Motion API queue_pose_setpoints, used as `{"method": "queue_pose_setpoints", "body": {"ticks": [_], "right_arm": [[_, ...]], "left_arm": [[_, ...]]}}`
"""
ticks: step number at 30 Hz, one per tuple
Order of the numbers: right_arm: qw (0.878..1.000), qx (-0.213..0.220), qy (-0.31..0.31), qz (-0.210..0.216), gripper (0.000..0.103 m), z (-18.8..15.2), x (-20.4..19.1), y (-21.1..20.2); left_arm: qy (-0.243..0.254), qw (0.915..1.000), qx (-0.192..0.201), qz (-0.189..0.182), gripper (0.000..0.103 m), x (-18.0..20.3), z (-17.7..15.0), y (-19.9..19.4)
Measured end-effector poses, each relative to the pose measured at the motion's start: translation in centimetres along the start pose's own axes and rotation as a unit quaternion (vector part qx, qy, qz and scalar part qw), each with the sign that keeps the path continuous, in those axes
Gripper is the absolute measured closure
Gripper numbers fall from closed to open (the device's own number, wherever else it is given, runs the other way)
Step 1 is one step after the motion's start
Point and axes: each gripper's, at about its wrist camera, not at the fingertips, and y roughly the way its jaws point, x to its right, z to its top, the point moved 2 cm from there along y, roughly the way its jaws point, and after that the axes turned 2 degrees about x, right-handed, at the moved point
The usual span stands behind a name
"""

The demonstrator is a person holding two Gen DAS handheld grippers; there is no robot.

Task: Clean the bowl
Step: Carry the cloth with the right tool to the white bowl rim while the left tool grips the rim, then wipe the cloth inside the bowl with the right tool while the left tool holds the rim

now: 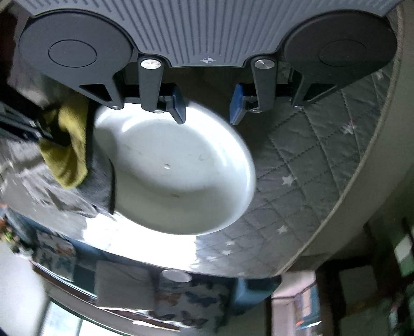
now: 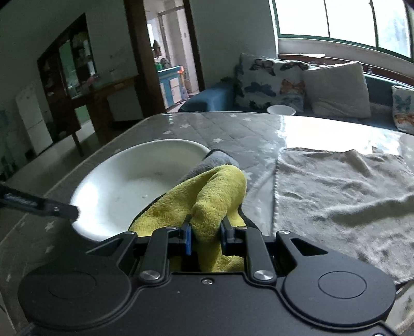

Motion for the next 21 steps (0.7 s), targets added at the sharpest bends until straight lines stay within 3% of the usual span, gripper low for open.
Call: {"method": "queue_pose_setpoints", "body": {"ticks": [4, 11, 17, 21], "right_arm": [[1.0, -0.008, -0.001, -0.007, 0.081, -0.9, 0.4, 0.4], [0.999, -0.019, -0.026, 0.002, 0.081, -1.8, -2.0, -1.5], [0.997, -0.026, -0.068, 0.018, 0.081, -2.2, -3.3, -1.4], [0.997, -0.024, -0.076, 0.023, 0.081, -1.9, -3.1, -0.8]], "left_arm": [[0.077, 0.9962, 0.015, -0.037, 0.064, 2.4, -1.0, -1.3], [0.185, 0.9813, 0.027, -0.047, 0.062, 5.3, -1.5, 0.1], [0.235, 0.9696, 0.024, -0.063, 0.058, 7.0, -1.8, 1.8], [0.253, 0.9646, 0.007, -0.074, 0.068, 7.4, -1.8, 3.2]]}}
